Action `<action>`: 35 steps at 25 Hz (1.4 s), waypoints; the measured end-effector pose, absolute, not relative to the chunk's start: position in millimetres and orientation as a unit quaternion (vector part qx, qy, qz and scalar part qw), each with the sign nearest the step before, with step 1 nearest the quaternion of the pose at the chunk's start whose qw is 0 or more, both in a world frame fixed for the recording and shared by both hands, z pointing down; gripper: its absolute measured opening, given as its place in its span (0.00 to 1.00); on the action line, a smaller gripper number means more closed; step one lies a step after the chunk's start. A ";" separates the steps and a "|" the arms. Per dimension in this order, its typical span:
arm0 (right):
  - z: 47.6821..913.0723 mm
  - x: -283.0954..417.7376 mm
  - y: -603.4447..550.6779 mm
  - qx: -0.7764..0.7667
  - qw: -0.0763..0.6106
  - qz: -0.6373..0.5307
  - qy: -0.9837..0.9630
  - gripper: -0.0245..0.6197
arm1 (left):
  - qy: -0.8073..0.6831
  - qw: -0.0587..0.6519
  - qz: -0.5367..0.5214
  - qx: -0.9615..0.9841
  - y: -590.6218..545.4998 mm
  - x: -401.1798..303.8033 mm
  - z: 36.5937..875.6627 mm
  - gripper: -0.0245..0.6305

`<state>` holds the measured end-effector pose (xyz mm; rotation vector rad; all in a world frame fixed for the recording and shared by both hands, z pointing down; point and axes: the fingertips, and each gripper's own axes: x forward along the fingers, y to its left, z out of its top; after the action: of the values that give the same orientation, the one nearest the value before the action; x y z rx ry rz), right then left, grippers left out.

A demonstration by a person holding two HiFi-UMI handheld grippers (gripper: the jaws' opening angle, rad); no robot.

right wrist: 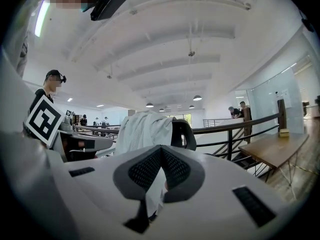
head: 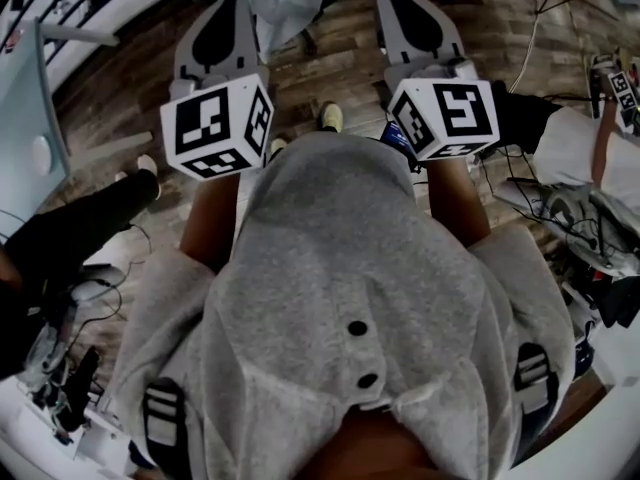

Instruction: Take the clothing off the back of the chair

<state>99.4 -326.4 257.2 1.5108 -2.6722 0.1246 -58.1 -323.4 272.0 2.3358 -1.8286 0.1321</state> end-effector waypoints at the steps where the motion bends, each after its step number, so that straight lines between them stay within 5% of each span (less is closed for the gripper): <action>1: 258.9 100.9 -327.7 0.489 0.035 0.041 -0.870 0.06 | -0.619 0.085 0.044 0.779 -325.5 -58.0 272.8 0.06; 5: 261.8 104.0 -332.9 0.481 0.036 0.045 -0.875 0.06 | -0.628 0.087 0.043 0.772 -334.2 -53.9 271.6 0.12; 7: 261.8 103.7 -332.8 0.474 0.037 0.045 -0.879 0.06 | -0.625 0.088 0.045 0.774 -338.2 -48.9 270.3 0.32; 9: 262.4 104.3 -332.7 0.470 0.037 0.045 -0.881 0.06 | -0.626 0.082 0.047 0.774 -343.1 -44.1 268.7 0.66; 13: 262.8 102.5 -332.6 0.465 0.032 0.047 -0.883 0.06 | -0.642 0.071 0.047 0.762 -358.5 -45.4 262.8 0.87; 35: 264.6 121.4 -339.7 0.473 0.031 0.051 -0.879 0.06 | -0.710 0.077 0.034 0.699 -449.3 -36.3 255.8 0.92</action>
<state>121.4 -339.7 264.6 1.4586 -2.7076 0.1560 -36.3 -449.3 255.8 2.0935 -2.1285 0.1006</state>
